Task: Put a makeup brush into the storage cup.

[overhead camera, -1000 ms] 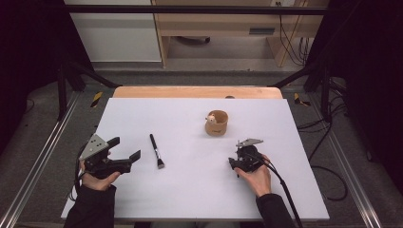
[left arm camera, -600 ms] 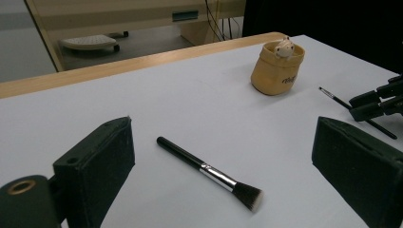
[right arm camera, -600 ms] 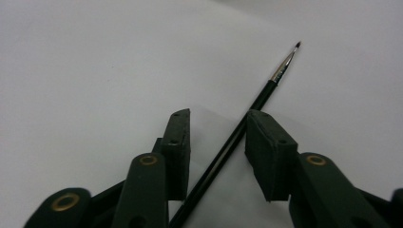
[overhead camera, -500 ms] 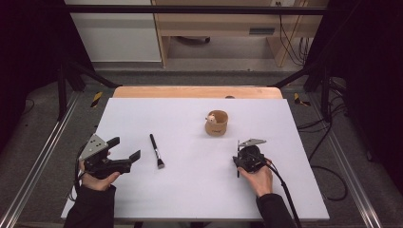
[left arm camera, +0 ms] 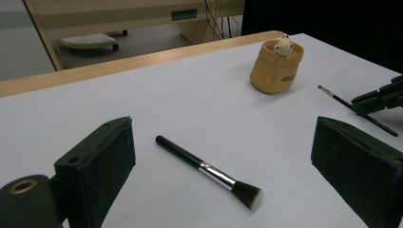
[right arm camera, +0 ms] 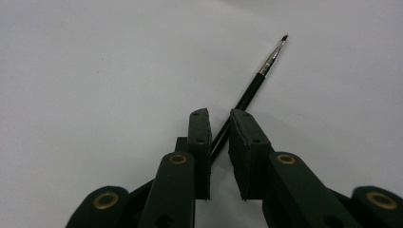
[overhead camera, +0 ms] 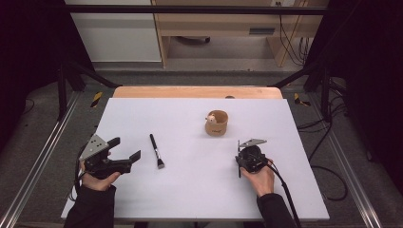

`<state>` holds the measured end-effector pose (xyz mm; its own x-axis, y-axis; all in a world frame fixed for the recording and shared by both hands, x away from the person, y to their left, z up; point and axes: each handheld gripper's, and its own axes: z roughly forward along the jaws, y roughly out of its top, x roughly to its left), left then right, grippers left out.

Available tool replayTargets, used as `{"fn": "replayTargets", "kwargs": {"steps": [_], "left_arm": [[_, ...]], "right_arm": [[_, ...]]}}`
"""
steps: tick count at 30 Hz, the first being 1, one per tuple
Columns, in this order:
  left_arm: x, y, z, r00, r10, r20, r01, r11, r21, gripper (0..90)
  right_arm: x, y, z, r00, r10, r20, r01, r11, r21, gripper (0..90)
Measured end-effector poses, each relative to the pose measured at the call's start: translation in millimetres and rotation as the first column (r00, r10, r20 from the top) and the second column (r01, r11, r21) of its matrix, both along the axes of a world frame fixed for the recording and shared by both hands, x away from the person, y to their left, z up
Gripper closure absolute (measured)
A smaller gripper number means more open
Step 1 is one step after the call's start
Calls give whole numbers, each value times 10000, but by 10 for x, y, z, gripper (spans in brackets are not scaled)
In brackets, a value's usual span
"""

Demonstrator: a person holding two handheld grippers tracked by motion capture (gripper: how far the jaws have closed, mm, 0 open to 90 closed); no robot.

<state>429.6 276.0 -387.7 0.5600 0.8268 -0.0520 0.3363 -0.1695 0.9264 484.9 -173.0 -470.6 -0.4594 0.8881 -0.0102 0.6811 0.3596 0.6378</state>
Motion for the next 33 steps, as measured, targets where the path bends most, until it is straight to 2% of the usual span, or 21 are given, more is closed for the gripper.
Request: {"fn": "replayTargets", "kwargs": {"steps": [8,19,26,28,31,33], "left_arm": [[4,-3,-7,10000,-22,-26,22,10000,-14,68],[1,-5,-4,10000,-57,8,57,10000,-24,71],[9,-16,-17,10000,-65,-45,65,10000,54,71],[8,-14,-16,10000,-56,-25,56,10000,-2,71],[9,-5,-16,10000,-42,-39,42,10000,-12,71],[10,-2,-14,10000,-46,-40,46,10000,-33,71]], "right_arm": [[-14,-8,15,9999,96,-96,-98,9998,-153,817],[-21,-63,38,9997,193,-146,-203,9971,-728,853],[-14,-72,41,9998,90,-195,-103,9977,-672,850],[-15,-84,60,9999,29,-141,-40,9967,-806,807],[-21,-143,141,9999,92,-92,-96,9990,-440,723],[-13,-172,209,9998,145,-121,-152,9983,-556,687]]}}
